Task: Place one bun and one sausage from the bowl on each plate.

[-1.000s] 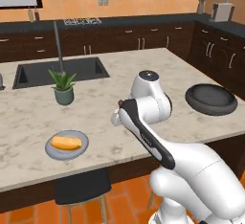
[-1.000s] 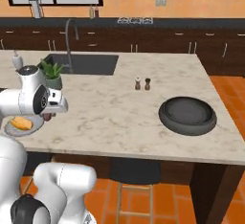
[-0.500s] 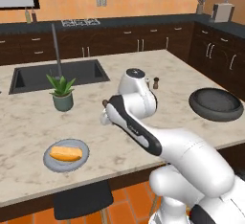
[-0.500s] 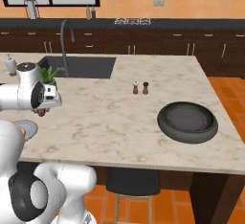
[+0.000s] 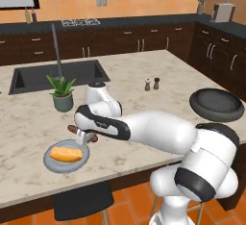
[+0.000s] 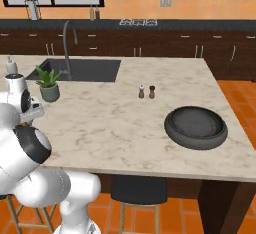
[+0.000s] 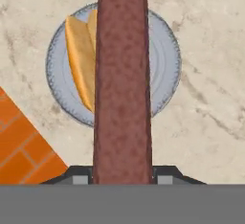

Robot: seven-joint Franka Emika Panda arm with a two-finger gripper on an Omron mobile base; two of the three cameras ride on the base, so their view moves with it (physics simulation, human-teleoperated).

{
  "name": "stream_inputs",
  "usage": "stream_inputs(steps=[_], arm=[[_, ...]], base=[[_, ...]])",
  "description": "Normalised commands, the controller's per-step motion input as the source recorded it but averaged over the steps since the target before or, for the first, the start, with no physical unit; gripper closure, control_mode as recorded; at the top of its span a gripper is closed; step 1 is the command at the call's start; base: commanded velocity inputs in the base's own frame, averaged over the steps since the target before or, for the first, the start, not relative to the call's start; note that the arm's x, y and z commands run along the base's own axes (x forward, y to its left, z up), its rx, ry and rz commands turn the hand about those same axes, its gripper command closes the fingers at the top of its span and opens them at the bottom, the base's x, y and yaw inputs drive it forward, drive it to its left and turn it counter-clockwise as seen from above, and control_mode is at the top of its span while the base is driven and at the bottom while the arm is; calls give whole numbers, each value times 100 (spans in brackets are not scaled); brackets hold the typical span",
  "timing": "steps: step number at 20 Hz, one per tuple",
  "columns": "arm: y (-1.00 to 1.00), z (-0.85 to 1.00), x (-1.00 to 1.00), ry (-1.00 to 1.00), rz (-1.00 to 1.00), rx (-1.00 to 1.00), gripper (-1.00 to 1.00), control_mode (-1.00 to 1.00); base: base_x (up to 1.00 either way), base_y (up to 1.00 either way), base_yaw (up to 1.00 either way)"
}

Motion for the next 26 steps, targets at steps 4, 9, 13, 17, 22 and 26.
stream_inputs(steps=[4, 9, 13, 17, 22, 26], arm=[[69, -38, 14, 22, 38, -15, 100, -100], [4, -32, 89, 1, 50, -3, 100, -100], [38, -43, 37, 14, 35, -5, 100, -100], [39, -48, 28, 16, 15, -1, 100, -100], [-9, -6, -14, -3, -1, 8, 100, -100], [-2, -41, -54, -2, -5, 7, -100, -100]], base=[[0, 0, 0], [0, 0, 0], [0, 0, 0], [0, 0, 0], [0, 0, 0], [0, 0, 0]])
